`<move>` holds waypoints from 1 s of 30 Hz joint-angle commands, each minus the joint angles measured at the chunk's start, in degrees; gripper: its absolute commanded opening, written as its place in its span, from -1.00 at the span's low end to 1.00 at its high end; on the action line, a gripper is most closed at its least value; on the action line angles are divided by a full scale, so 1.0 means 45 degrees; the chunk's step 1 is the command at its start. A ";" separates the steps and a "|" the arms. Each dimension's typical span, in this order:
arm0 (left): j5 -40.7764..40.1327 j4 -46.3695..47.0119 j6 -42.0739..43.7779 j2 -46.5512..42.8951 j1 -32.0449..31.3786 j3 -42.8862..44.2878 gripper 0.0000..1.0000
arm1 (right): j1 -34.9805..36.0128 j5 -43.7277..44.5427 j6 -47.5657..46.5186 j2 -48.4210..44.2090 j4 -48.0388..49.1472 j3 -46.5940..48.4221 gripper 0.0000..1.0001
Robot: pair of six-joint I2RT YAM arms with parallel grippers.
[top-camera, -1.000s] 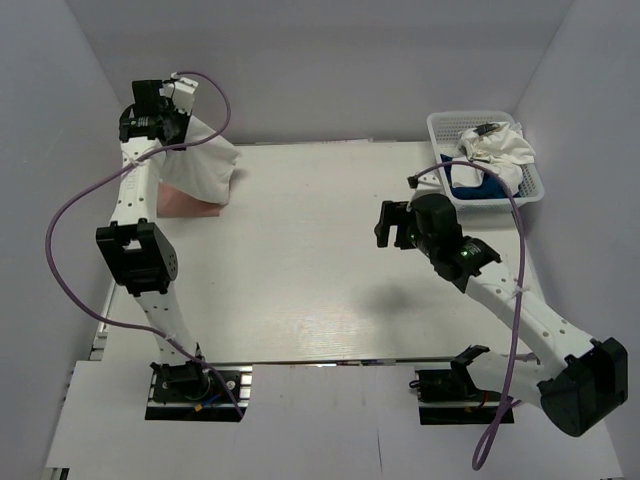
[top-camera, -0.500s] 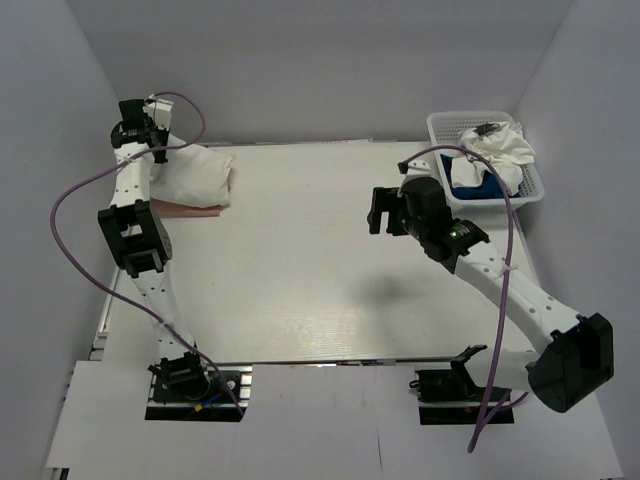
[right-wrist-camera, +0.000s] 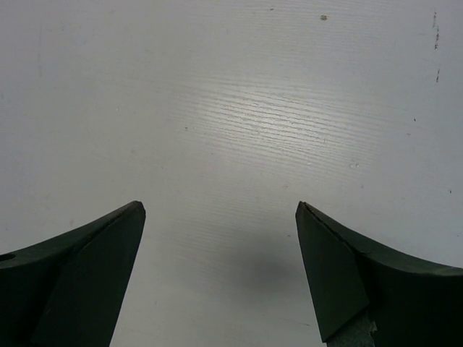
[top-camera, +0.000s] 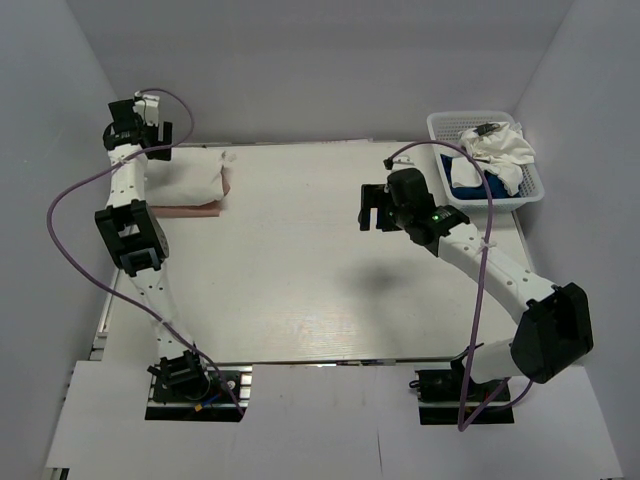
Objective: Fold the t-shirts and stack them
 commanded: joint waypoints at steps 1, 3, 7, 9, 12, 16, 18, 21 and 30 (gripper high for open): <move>0.0394 0.0387 -0.0480 -0.0464 -0.0051 0.0476 1.00 | -0.0033 -0.0120 0.0045 0.0004 -0.0015 0.0562 0.81; 0.0394 0.0270 -0.0888 -0.0757 -0.0052 0.0476 1.00 | 0.0026 -0.0179 0.0045 -0.0093 0.0024 0.0543 0.81; 0.0881 -0.0139 -0.1766 -0.1498 -0.0169 0.0281 1.00 | -0.0013 -0.0277 0.0161 -0.0580 0.0121 0.0173 0.81; 0.1310 -0.0510 -0.2158 -0.1928 -0.0285 -0.0167 1.00 | -0.0033 -0.0394 0.0220 -0.0757 0.0355 -0.0158 0.81; 0.2579 -0.1115 -0.3289 -0.2923 -0.0443 -0.0963 1.00 | -0.0033 -0.0375 0.0473 -0.1304 0.0532 -0.0646 0.81; 0.3942 -0.0455 -0.6778 -0.4738 -0.1240 -0.3598 1.00 | -0.0033 -0.0472 0.0785 -0.2143 0.0630 -0.1234 0.81; 0.4379 0.0730 -0.7585 -0.6280 -0.1845 -0.6175 1.00 | -0.0013 -0.0356 0.0962 -0.2455 0.0377 -0.1622 0.81; 0.3368 0.2235 -0.8856 -0.8850 -0.3991 -0.9671 1.00 | -0.0033 -0.0395 0.1021 -0.3178 0.0259 -0.2424 0.81; 0.0634 0.3318 -1.1456 -1.4799 -0.8624 -1.6942 1.00 | -0.0013 0.0075 0.1061 -0.6049 -0.0465 -0.5081 0.81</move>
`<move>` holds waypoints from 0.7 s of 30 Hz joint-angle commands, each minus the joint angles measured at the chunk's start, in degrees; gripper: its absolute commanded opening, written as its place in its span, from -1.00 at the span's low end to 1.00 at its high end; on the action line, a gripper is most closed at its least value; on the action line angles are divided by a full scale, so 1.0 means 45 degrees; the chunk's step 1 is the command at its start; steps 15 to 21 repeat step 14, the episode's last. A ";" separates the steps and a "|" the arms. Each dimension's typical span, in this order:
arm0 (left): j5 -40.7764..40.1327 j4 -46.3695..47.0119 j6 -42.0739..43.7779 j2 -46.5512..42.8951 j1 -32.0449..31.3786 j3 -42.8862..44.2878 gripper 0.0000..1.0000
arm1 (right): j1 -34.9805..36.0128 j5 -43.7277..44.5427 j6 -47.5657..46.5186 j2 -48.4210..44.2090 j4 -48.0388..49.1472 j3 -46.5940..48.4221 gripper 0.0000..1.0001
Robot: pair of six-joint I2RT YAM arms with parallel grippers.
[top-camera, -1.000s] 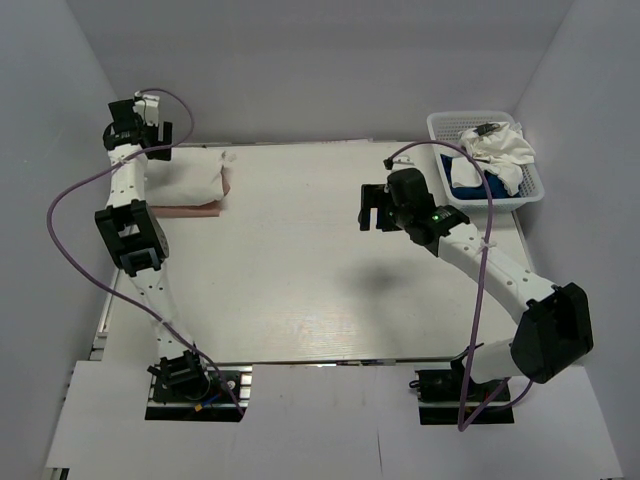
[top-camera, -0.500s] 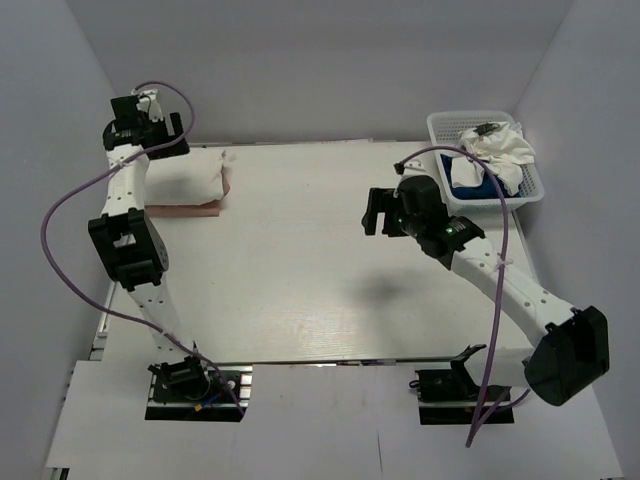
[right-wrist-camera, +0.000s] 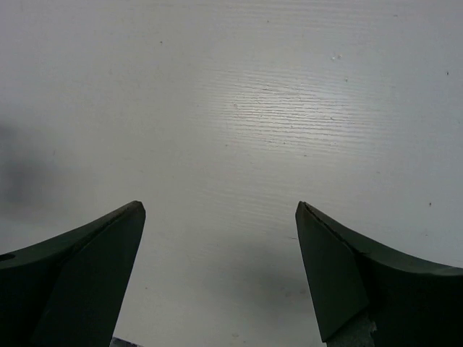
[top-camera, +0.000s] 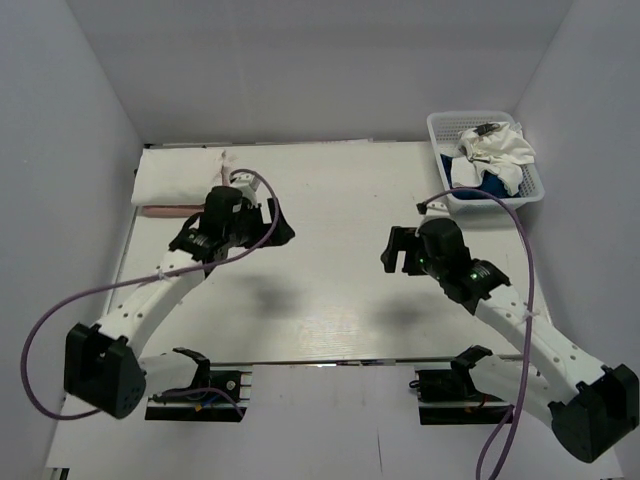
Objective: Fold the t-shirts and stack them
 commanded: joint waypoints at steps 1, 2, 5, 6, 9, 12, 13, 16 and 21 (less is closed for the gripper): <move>-0.1837 0.0525 -0.1398 -0.1302 -0.0252 -0.1313 1.00 | 0.0040 0.0070 0.0074 -0.1129 0.0074 -0.0526 0.81; -0.1975 0.0523 -0.1398 -0.1420 -0.0524 -0.1492 1.00 | 0.0060 0.0069 0.0113 -0.1520 0.0191 -0.1049 0.81; -0.2367 -0.0003 -0.1398 -0.1421 -0.0722 -0.1494 1.00 | 0.0002 -0.0011 0.0249 -0.2147 0.0856 -0.1619 0.81; -0.2580 -0.0120 -0.1398 -0.1421 -0.0858 -0.1378 1.00 | 0.0021 0.0029 0.0327 -0.2381 0.0973 -0.1679 0.81; -0.2815 -0.0121 -0.1572 -0.1421 -0.1131 -0.1259 1.00 | 0.0002 0.0069 0.0115 -0.2441 0.1189 -0.1758 0.81; -0.3246 -0.0121 -0.1808 -0.1421 -0.1268 -0.1105 1.00 | 0.0001 0.0049 -0.0432 -0.2403 0.1325 -0.1641 0.81; -0.3420 -0.0315 -0.1808 -0.1305 -0.1269 -0.0987 1.00 | 0.0021 0.0126 -0.0492 -0.2383 0.1403 -0.1621 0.81; -0.3673 -0.0587 -0.1808 -0.1169 -0.1404 -0.0870 1.00 | 0.0021 0.0185 -0.0589 -0.2383 0.1442 -0.1563 0.81; -0.3673 -0.0587 -0.1808 -0.1169 -0.1404 -0.0870 1.00 | 0.0021 0.0185 -0.0589 -0.2383 0.1442 -0.1563 0.81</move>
